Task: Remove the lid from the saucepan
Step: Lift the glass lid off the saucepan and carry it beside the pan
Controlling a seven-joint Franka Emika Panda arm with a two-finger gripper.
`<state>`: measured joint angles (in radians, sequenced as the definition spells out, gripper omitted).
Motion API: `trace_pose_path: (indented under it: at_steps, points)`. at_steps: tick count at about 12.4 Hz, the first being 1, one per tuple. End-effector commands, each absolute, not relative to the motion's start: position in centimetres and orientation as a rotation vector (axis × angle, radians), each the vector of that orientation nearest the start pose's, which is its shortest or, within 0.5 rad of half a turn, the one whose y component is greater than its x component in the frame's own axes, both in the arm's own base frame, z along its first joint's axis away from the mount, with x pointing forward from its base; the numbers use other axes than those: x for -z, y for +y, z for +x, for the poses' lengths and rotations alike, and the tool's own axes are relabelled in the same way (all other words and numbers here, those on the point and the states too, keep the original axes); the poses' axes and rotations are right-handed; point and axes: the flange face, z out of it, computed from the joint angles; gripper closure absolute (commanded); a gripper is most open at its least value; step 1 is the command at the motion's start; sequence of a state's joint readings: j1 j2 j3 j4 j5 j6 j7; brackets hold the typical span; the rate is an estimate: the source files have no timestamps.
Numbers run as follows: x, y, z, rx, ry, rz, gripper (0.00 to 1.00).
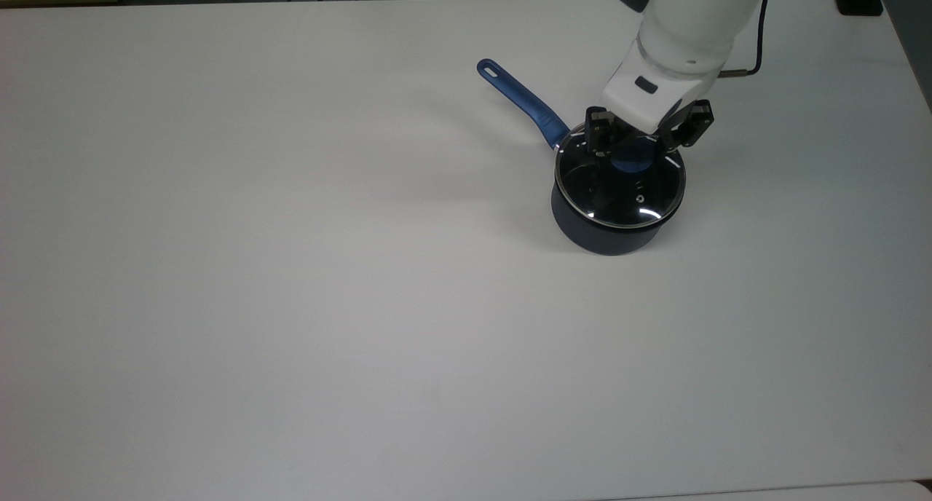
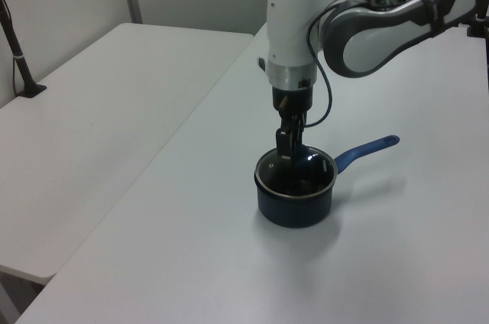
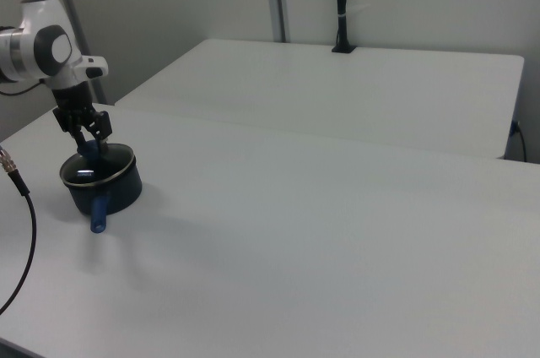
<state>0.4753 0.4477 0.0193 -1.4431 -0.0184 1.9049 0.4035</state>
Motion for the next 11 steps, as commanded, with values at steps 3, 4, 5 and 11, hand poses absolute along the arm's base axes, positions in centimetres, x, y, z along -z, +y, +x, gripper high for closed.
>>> trace_pose_path:
  at_steps: [3,4,5,11]
  points:
    - [-48.5,29.4,60.2,0.016,-0.107,-3.151,0.45]
    - [-48.7,27.7,60.7,0.001,-0.098,-3.157,0.47]
    - [-48.6,25.7,61.4,-0.015,-0.057,-3.162,0.48]
    - [-45.3,10.3,64.9,-0.133,-0.073,-3.169,0.48]
